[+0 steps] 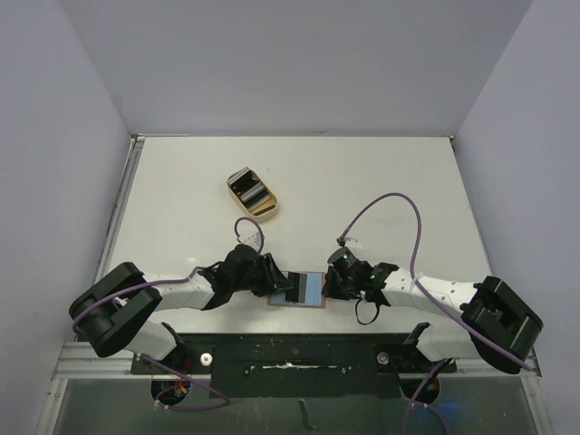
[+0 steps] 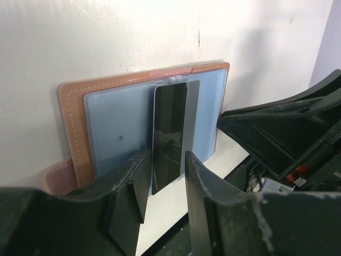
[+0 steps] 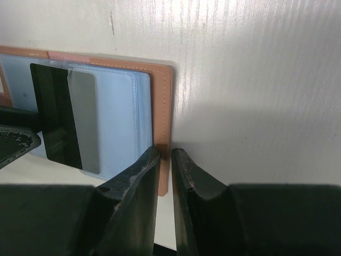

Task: Put the credit cards into the card holder
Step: Insert the credit card into the card holder.

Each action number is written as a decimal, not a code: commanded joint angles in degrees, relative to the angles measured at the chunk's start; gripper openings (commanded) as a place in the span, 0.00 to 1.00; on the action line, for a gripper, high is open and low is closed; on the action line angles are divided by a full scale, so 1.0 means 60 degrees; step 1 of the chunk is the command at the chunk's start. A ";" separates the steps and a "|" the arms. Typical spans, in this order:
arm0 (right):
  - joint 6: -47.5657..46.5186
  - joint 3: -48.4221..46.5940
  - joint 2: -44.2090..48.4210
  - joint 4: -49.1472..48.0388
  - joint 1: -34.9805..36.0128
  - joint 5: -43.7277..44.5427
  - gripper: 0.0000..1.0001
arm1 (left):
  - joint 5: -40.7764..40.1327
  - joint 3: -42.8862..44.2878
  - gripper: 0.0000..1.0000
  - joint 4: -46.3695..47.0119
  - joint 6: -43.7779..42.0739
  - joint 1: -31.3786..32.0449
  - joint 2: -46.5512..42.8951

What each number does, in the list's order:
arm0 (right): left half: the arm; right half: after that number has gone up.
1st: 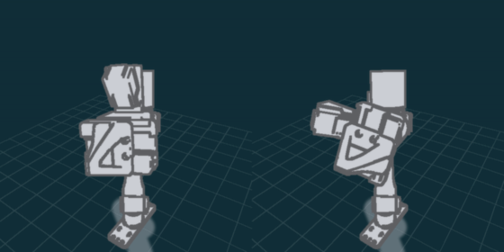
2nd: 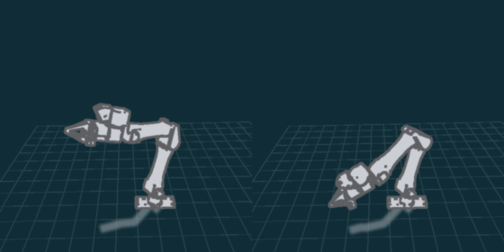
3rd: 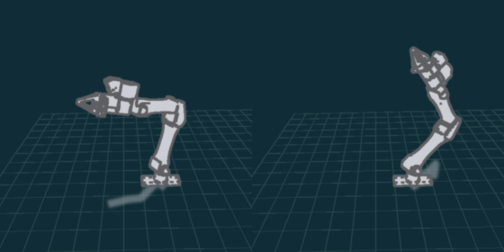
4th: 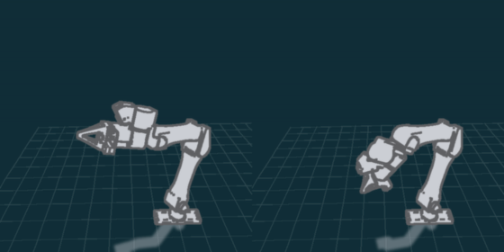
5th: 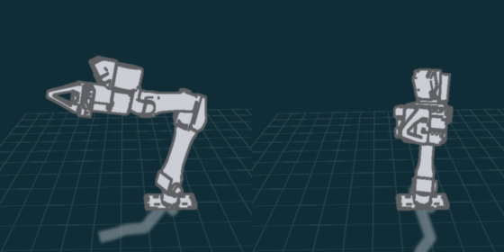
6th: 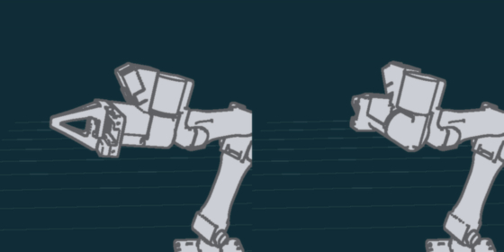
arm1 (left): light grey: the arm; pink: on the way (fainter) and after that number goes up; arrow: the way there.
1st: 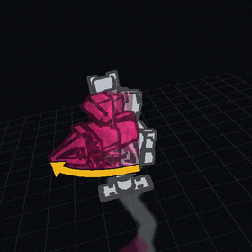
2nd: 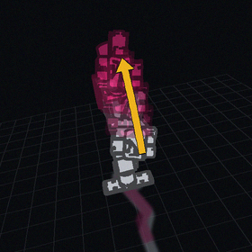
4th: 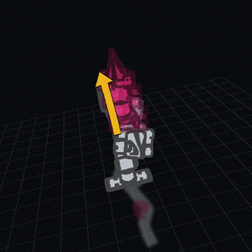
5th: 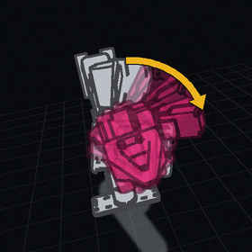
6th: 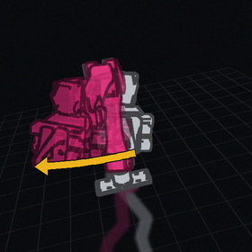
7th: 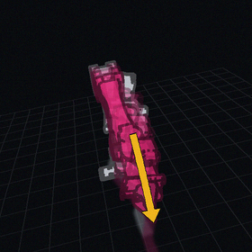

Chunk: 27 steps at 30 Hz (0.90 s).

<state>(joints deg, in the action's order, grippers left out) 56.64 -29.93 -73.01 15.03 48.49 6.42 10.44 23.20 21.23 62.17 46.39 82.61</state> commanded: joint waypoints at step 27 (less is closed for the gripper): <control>-0.0115 -0.0048 -0.0147 -0.0746 0.0095 0.0117 0.16 | -0.0789 0.1546 0.24 -0.0743 -0.0937 0.1010 0.0620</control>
<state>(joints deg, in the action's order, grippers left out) 56.38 -29.91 -73.08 13.63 48.49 6.44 6.61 29.67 15.73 58.17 51.72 86.00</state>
